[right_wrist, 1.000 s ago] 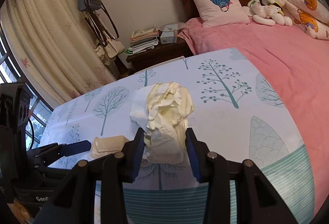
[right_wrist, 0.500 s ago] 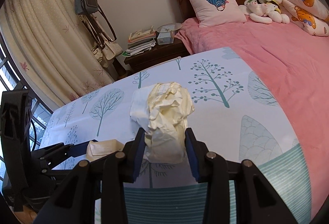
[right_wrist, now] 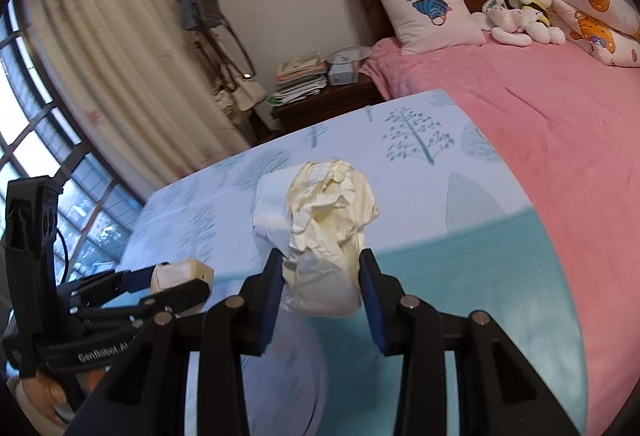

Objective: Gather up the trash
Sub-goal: 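Grasp the crumpled tissue with the right tool while the left tool grasps the beige folded paper, then carry the tissue and beige paper down over the bin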

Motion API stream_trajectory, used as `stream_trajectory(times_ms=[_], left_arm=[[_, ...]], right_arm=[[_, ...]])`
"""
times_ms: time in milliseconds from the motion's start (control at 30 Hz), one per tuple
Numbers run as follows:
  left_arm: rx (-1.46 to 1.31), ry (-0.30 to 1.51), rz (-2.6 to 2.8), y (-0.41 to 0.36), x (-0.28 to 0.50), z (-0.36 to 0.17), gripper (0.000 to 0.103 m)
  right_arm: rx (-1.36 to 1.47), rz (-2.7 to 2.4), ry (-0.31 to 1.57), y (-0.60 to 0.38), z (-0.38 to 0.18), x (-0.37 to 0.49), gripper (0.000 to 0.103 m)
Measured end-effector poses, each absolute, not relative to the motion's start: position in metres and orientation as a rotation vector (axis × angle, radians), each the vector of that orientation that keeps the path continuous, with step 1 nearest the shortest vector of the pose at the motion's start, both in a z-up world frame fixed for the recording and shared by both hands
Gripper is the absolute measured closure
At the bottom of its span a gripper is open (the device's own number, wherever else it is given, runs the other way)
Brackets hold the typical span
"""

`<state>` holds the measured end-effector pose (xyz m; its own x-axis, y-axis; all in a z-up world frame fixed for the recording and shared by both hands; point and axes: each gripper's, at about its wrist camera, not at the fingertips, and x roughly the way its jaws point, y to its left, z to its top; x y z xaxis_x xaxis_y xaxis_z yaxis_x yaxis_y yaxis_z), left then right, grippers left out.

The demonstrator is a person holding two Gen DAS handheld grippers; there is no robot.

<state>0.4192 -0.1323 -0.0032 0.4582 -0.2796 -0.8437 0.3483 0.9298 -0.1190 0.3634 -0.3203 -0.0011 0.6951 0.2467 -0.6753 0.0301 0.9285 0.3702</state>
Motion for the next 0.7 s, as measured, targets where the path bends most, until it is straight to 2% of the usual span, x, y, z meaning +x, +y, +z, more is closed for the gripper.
stream_trajectory(times_ms=[333, 567, 700], left_arm=[[0.061, 0.998, -0.440, -0.086, 0.248, 0.042, 0.041], [0.052, 1.015, -0.503, -0.058, 0.128, 0.034, 0.041], [0.043, 1.025, -0.523, -0.042, 0.073, 0.012, 0.041]], right_arm=[[0.312, 0.267, 0.806, -0.277, 0.045, 0.207, 0.066], [0.256, 0.352, 0.845, -0.247, 0.041, 0.100, 0.066], [0.221, 0.386, 0.873, -0.230, 0.021, 0.044, 0.066]])
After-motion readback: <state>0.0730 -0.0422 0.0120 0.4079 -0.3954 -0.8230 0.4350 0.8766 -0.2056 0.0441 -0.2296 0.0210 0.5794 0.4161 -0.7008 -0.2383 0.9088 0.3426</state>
